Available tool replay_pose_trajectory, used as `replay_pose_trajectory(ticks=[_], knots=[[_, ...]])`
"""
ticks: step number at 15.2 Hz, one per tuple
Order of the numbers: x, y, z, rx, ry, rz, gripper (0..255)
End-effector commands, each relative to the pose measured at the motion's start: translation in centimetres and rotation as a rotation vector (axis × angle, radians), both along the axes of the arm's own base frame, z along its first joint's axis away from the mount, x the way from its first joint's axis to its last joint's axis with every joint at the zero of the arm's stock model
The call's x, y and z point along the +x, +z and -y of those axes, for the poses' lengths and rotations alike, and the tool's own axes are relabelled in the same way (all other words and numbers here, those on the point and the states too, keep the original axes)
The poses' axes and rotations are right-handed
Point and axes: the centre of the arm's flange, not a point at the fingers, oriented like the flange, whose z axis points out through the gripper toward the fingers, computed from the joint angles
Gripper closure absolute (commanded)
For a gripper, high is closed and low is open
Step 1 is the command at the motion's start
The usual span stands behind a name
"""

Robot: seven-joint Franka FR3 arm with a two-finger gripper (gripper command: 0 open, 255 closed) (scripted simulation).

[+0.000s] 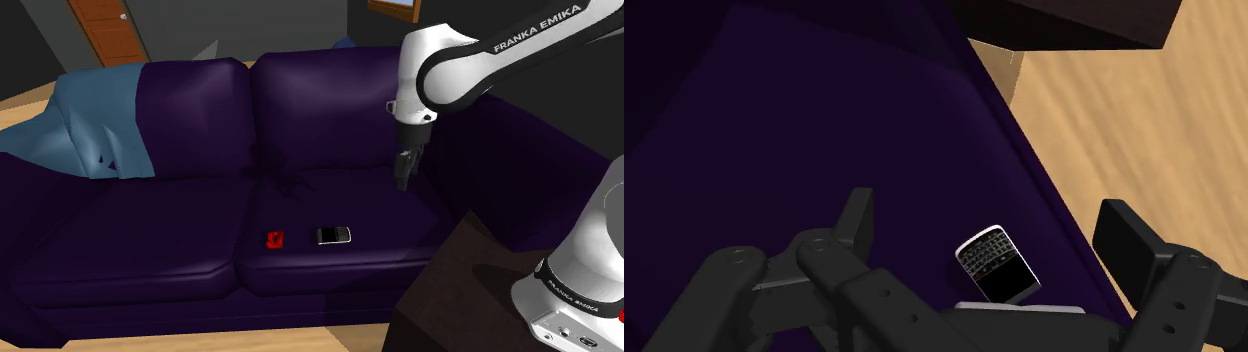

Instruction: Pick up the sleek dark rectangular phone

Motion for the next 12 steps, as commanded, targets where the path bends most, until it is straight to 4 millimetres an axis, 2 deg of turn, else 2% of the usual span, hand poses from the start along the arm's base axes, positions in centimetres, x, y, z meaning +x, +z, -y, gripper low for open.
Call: replay_pose_trajectory(ticks=[1,12], knots=[[1.3,-2.1,-1.0,-0.005,0.041,0.018,0],[7.3,-13.6,-6.7,-0.032,0.259,0.100,0]])
